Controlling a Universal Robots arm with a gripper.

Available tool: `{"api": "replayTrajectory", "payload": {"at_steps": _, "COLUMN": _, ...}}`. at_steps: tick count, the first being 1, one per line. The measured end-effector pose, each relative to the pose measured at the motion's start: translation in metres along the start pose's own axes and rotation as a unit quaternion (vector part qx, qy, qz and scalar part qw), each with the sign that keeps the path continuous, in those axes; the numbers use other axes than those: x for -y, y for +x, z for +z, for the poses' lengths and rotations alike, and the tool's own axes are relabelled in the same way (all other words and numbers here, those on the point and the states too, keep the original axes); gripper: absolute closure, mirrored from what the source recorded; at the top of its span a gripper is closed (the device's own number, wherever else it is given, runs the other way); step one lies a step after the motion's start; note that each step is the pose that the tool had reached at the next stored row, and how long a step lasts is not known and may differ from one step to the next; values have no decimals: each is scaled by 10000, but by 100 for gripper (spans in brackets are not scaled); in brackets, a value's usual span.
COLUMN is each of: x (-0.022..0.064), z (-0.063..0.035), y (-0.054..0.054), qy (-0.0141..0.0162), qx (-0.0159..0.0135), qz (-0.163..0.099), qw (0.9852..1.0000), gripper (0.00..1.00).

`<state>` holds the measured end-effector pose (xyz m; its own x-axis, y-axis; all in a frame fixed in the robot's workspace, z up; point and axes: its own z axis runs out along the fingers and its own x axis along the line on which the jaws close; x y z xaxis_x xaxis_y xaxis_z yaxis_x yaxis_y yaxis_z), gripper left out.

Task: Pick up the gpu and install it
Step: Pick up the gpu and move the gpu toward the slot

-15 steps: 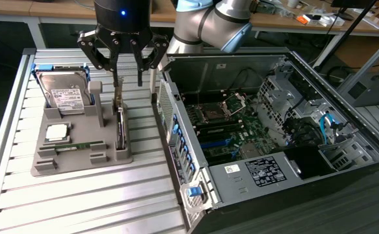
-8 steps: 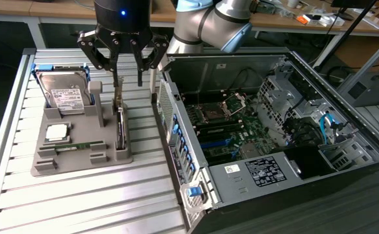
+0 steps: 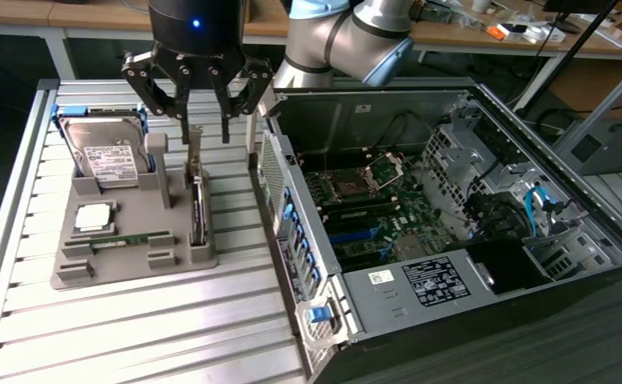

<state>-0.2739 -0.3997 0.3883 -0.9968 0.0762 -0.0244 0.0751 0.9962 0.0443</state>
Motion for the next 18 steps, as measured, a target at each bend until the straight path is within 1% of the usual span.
{"api": "replayTrajectory", "payload": {"at_steps": 18, "x": 5, "z": 42, "y": 45, "qy": 0, "qx": 0, "qz": 0, "qw": 10000, "gripper": 52}}
